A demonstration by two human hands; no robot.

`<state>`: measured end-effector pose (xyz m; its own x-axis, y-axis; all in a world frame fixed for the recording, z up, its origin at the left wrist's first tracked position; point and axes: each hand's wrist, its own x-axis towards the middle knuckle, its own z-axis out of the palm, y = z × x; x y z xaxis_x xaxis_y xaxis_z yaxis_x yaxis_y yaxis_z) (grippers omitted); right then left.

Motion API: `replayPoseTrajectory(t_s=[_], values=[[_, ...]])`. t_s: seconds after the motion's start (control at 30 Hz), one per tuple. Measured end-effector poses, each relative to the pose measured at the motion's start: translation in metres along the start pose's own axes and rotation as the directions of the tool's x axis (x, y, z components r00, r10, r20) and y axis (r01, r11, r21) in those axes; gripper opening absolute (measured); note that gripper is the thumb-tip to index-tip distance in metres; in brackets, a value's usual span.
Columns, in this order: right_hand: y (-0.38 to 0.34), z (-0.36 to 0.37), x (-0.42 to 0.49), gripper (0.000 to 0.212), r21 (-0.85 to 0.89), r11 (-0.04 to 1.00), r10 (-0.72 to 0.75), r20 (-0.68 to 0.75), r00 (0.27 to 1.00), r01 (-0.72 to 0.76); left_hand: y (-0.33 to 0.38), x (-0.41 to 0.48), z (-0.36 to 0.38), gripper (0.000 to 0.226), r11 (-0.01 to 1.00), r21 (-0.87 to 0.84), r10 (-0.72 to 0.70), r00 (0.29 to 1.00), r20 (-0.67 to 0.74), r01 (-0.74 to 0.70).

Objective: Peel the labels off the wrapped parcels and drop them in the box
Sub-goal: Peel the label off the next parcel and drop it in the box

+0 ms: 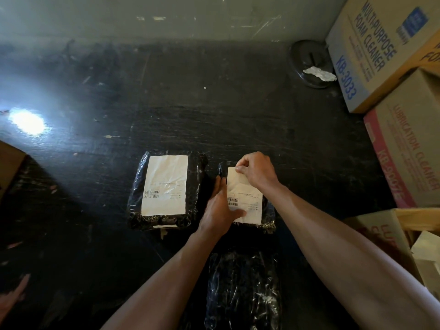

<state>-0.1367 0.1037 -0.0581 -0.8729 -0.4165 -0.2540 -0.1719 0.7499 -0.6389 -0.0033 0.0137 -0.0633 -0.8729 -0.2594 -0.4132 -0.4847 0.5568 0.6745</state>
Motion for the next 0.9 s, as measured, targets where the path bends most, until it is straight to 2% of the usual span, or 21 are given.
replayPoseTrajectory(t_s=[0.13, 0.47, 0.73, 0.9], values=[[0.002, 0.004, -0.001, 0.008, 0.026, 1.0, 0.004, 0.014, 1.0, -0.005, 0.0, 0.0, 0.002, 0.114, 1.0, -0.017, -0.013, 1.0, -0.014, 0.013], [0.015, 0.004, -0.008, 0.005, 0.019, 0.995, -0.093, -0.03, 0.995, 0.094, -0.003, 0.0, 0.0, 0.116, 0.999, -0.038, 0.001, 1.0, -0.007, -0.001], [0.006, -0.001, -0.002, 0.005, 0.003, 0.998, -0.059, 0.035, 0.998, 0.059, -0.005, 0.001, 0.005, 0.121, 1.0, -0.009, 0.017, 1.0, 0.003, -0.017], [0.007, -0.01, -0.005, 0.005, -0.013, 0.993, -0.115, 0.078, 0.99, 0.116, -0.005, 0.002, 0.008, 0.122, 0.999, -0.037, 0.004, 1.0, -0.017, -0.005]])
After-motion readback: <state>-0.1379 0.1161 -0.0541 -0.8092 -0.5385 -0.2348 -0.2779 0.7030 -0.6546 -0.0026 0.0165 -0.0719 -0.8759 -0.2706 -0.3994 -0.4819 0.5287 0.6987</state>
